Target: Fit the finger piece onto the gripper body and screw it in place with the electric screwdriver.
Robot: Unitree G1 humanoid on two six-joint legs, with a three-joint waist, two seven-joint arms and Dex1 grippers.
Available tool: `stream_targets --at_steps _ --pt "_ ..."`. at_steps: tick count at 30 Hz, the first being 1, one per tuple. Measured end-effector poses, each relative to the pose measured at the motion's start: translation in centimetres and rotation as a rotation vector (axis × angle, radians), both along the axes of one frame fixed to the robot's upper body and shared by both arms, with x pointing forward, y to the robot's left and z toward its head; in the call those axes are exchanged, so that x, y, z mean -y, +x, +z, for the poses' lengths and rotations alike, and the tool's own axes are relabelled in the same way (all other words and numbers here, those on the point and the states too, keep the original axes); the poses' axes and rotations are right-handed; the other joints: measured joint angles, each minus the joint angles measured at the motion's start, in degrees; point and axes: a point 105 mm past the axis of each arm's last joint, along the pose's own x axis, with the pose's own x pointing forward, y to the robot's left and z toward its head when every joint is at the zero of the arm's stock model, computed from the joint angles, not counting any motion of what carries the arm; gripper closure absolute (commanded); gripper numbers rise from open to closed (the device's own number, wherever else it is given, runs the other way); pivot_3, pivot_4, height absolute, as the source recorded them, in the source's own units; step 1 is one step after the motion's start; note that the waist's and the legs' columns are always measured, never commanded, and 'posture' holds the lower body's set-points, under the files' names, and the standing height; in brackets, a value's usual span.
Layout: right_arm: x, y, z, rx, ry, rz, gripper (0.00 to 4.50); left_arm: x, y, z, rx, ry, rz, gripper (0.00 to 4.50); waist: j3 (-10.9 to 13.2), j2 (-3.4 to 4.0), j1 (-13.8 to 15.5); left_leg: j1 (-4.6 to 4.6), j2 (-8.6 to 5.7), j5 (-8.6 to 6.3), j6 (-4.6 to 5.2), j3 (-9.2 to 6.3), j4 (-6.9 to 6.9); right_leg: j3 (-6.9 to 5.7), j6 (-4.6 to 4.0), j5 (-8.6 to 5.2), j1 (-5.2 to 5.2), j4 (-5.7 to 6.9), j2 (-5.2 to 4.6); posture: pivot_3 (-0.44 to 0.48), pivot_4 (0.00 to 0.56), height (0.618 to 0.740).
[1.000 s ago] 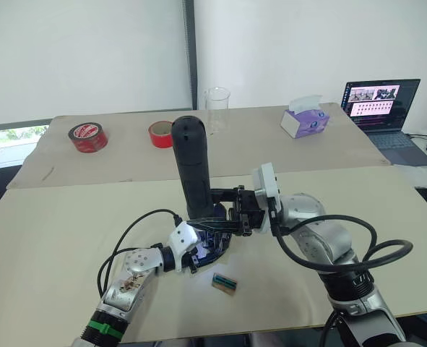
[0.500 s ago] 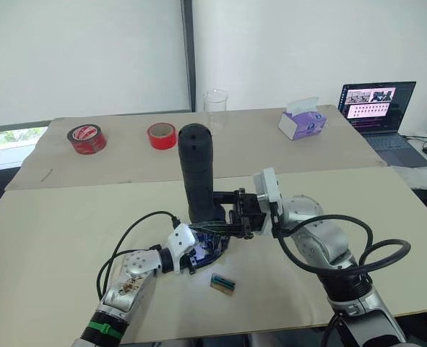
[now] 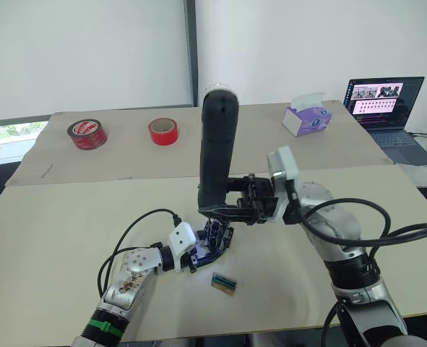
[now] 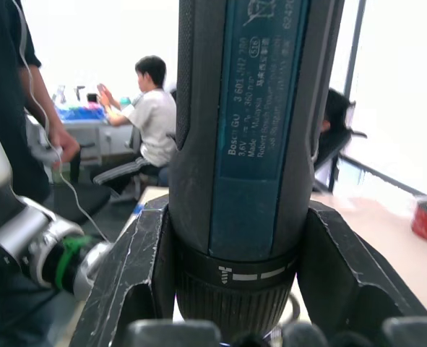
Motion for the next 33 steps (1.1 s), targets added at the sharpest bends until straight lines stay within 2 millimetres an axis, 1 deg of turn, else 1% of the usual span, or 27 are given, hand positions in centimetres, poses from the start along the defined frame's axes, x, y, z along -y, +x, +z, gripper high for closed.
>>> stream_targets --at_steps 3,7,9,10,11,12,14,15,16,18,20,22,23,25,26,27,29,31,33 --pt "0.0 -0.6 0.9 0.029 -0.001 0.030 2.58 0.1 0.0 0.0 0.000 -0.001 0.000 2.21 0.0 0.00 0.1 -0.01 0.00 0.00 0.00 0.00 0.00 0.00 0.00 0.00 0.01 -0.02 -0.02 0.000 0.150 0.740" --pt "0.2 -1.4 1.0 0.026 -0.033 0.065 2.58 0.1 0.0 0.0 -0.003 -0.003 0.001 2.21 0.0 -0.01 0.1 -0.03 0.00 0.00 0.00 0.00 0.00 -0.01 0.00 0.00 0.02 -0.03 -0.05 0.000 0.150 0.740" --pt "0.4 -1.7 1.4 0.026 -0.048 0.076 2.58 0.1 0.0 0.0 -0.011 -0.009 0.005 1.19 0.1 -0.01 0.1 -0.04 0.00 0.00 0.00 0.00 0.00 -0.02 0.00 0.00 0.01 -0.03 -0.06 0.000 0.150 0.740" --pt "0.6 -1.9 1.8 0.022 -0.049 0.086 2.58 0.1 0.1 0.0 -0.016 -0.010 0.010 0.87 0.1 -0.01 0.1 -0.05 0.01 0.00 0.00 0.00 0.00 -0.02 0.00 0.00 0.00 -0.03 -0.06 0.000 0.150 0.740" --pt "0.8 -2.1 2.3 0.031 -0.046 0.091 2.58 0.0 0.1 0.0 -0.020 -0.009 0.011 0.41 0.1 0.01 0.1 -0.06 0.01 0.00 0.00 0.00 0.00 -0.02 0.00 0.00 -0.01 -0.03 -0.06 0.000 0.150 0.740" --pt "1.0 -2.5 2.9 0.039 -0.040 0.099 2.58 0.0 0.1 0.1 -0.021 -0.010 0.012 0.05 0.1 0.02 0.1 -0.06 0.03 0.00 0.00 0.00 0.00 -0.02 0.00 0.00 -0.02 -0.03 -0.06 0.000 0.150 0.740" --pt "1.5 -3.2 3.7 0.058 -0.054 0.112 2.58 -0.2 -0.1 0.1 -0.024 -0.019 0.017 0.05 0.1 0.02 0.1 -0.17 0.08 0.00 0.00 0.00 0.00 -0.02 0.00 0.00 -0.09 -0.05 -0.04 0.000 0.150 0.740" --pt "1.8 -3.7 4.3 0.060 -0.066 0.126 2.58 -0.8 -0.4 0.3 -0.030 -0.037 0.025 0.05 0.2 0.01 -0.2 -0.37 0.11 0.00 0.00 0.01 0.00 0.01 -0.04 0.02 -0.34 -0.03 -0.02 0.000 0.150 0.740" --pt "2.2 -4.3 5.2 0.065 -0.069 0.133 2.58 -1.5 -0.8 0.4 -0.034 -0.050 0.028 0.05 0.2 0.00 -0.7 -0.77 0.12 0.00 -0.01 0.04 0.01 0.06 -0.10 0.06 -0.81 0.03 -0.01 0.000 0.150 0.740" --pt "3.3 -4.9 6.9 0.069 -0.069 0.116 2.58 -3.4 -1.8 0.5 -0.036 -0.056 0.033 0.05 0.2 0.01 -1.3 -0.96 0.20 -0.01 -0.14 0.03 0.00 0.07 -0.19 0.11 -1.10 0.07 0.07 0.000 0.150 0.740" --pt "4.8 -4.9 8.2 0.058 -0.087 0.053 2.58 -5.5 -2.8 0.5 -0.024 -0.048 0.041 0.05 0.2 0.03 -1.4 -0.95 0.35 -0.07 -0.25 0.03 -0.07 0.05 -0.37 0.10 -1.10 -0.01 0.07 0.000 0.150 0.740" --pt "6.6 -4.0 8.2 0.006 -0.165 -0.043 2.58 -7.5 -3.6 0.9 -0.023 -0.053 0.045 0.05 0.4 0.06 -1.2 -1.01 0.39 -0.08 -0.24 0.03 -0.07 0.03 -0.46 0.04 -1.10 -0.08 0.04 0.000 0.150 0.740" --pt "8.0 -3.2 7.7 -0.046 -0.233 -0.114 2.58 -8.8 -4.1 1.0 -0.036 -0.057 0.055 0.05 0.6 0.05 -1.1 -1.07 0.39 -0.08 -0.23 0.03 -0.06 -0.01 -0.47 0.04 -1.10 -0.10 -0.02 0.000 0.150 0.740" --pt "11.7 -1.5 5.8 -0.170 -0.411 -0.292 2.58 -11.0 -4.5 2.2 -0.033 -0.079 0.084 0.05 1.0 -0.07 -0.4 -1.16 0.38 -0.05 -0.17 0.04 0.01 -0.17 -0.49 0.02 -1.09 -0.17 -0.22 0.000 0.150 0.740" --pt "13.8 -0.3 4.6 -0.250 -0.482 -0.402 2.58 -12.2 -4.5 3.1 -0.018 -0.085 0.107 0.05 1.1 -0.19 -0.1 -1.19 0.38 -0.04 -0.15 0.04 0.04 -0.23 -0.50 0.03 -1.08 -0.22 -0.25 0.000 0.150 0.740" --pt "16.1 0.8 3.4 -0.325 -0.545 -0.500 2.58 -12.8 -4.7 4.3 0.000 -0.101 0.108 0.05 1.2 -0.20 0.2 -1.34 0.38 -0.01 -0.10 0.07 0.07 -0.25 -0.51 0.06 -1.10 -0.32 -0.30 0.000 0.150 0.740" --pt "19.7 1.8 0.5 -0.451 -0.709 -0.654 2.58 -12.8 -5.9 5.9 0.010 -0.106 0.051 0.05 1.3 0.00 0.2 -1.50 0.35 -0.01 -0.03 0.24 0.07 -0.25 -0.38 0.13 -1.22 -0.47 -0.40 0.000 0.150 0.740" --pt "22.2 2.1 -2.4 -0.535 -0.886 -0.766 2.58 -12.8 -6.6 6.8 0.004 -0.131 0.029 0.05 1.4 0.27 0.1 -1.79 0.33 -0.05 0.04 0.54 0.07 -0.23 -0.25 0.21 -1.65 -0.41 -0.45 0.000 0.150 0.740" --pt "24.0 2.2 -5.3 -0.598 -1.047 -0.839 2.58 -13.0 -6.7 7.4 0.009 -0.155 0.037 0.05 1.4 0.30 -0.1 -2.04 0.33 -0.02 -0.03 0.76 0.07 -0.28 -0.24 0.22 -2.13 -0.10 -0.47 0.000 0.150 0.740"
